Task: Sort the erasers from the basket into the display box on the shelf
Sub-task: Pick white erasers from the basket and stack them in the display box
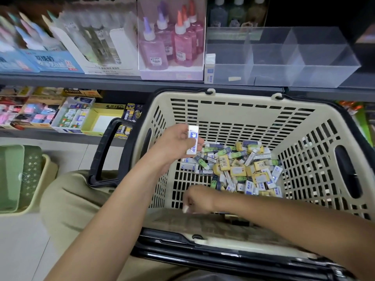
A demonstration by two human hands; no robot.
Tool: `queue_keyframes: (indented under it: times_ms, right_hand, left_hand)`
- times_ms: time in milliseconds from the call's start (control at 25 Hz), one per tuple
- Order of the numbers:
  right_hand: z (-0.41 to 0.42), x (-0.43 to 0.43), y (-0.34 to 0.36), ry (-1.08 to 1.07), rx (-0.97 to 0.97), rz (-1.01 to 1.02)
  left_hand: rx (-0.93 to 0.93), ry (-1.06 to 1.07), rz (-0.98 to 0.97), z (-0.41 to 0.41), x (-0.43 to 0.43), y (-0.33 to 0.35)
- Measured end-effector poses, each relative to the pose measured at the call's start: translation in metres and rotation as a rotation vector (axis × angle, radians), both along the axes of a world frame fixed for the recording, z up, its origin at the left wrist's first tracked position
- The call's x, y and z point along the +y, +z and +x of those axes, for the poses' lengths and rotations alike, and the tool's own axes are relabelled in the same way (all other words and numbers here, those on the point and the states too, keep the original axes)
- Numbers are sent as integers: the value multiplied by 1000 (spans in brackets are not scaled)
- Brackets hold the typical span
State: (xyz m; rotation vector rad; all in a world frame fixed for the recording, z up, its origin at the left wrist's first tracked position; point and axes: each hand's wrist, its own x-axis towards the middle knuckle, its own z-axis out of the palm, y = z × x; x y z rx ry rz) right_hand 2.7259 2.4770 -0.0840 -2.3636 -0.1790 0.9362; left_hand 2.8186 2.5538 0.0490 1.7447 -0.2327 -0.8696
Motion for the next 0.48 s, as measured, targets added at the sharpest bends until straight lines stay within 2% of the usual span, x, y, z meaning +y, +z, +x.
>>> queue_keyframes:
  times_ms: [160,240,320,480]
  right_hand:
    - [3,-68,56,-545,-45,285]
    - [-3,-95,80,-768,-86,447]
    - [-11,-104,92,-869,-106,587]
    - [-16,-102,98,-903,-133,629]
  left_hand:
    - [-70,-28,52,-3,-4,-3]
    - [-188,-61,141,-7,-10,-9]
    - [-262,-157,223,-15,-19,-15]
    - [-152,-306,227,-32,-31,-20]
